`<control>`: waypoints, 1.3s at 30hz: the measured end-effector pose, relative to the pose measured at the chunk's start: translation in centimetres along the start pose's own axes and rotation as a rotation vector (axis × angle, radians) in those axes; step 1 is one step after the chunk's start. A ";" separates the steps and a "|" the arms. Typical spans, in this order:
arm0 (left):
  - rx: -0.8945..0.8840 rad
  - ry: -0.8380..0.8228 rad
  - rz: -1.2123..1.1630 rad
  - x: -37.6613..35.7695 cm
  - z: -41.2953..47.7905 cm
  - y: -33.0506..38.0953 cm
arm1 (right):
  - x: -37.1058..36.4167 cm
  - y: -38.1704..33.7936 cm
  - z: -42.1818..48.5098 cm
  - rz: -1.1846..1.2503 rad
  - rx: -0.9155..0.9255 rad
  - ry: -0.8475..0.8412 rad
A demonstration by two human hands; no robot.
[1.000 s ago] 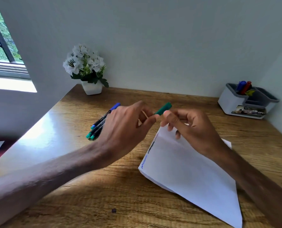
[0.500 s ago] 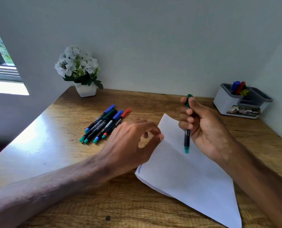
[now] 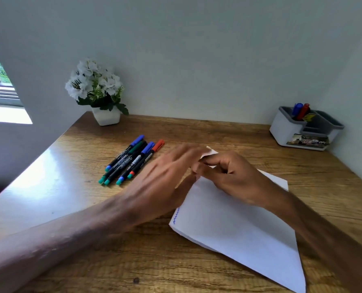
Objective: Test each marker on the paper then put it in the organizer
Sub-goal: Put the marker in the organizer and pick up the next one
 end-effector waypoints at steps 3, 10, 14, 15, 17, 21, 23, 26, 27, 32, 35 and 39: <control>-0.064 -0.108 0.122 -0.5 -0.1 -0.1 | 0.5 0.5 0.0 -0.184 0.028 0.020; -0.026 -0.011 0.189 0.3 0.2 -2.1 | 2.8 1.5 -0.4 -0.144 -0.069 0.139; 0.157 0.016 0.015 0.6 -0.3 -3.2 | 4.4 2.7 0.0 0.297 -0.180 0.258; 0.195 0.013 -0.023 0.5 -0.4 -3.4 | 4.5 2.8 0.1 0.439 -0.205 0.253; 0.247 0.008 -0.088 0.2 -0.4 -3.3 | 4.3 3.0 0.1 0.660 -0.235 0.202; 0.313 -0.023 -0.284 0.2 -0.1 -2.7 | 3.6 3.2 -0.1 0.732 -0.250 0.138; 0.349 -0.029 -0.341 0.1 0.0 -2.6 | 2.8 3.3 -0.2 0.697 -0.271 0.130; 0.399 -0.024 -0.360 -0.1 -0.1 -2.2 | 1.4 3.1 0.0 0.638 -0.310 0.101; 0.411 -0.027 -0.359 -0.1 -0.2 -2.0 | 1.1 2.9 0.1 0.610 -0.314 0.095; 0.414 -0.065 -0.258 -0.7 -0.7 -1.4 | 0.8 3.0 0.2 0.567 -0.333 0.121; 0.343 -0.153 -0.214 -1.1 -0.8 -1.3 | 1.3 3.2 0.0 0.541 -0.344 0.196; 0.282 -0.270 -0.236 -1.5 -0.7 -1.5 | 2.3 3.2 -0.5 0.464 -0.334 0.237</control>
Point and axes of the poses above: each hand's wrist, its own z-axis towards the middle knuckle, its own x-axis out of the back of the hand, y = z × x, the point moved 4 cm from there along z, towards the middle knuckle, and after that the axes turned 14 degrees about -z, right-handed, at the moved point
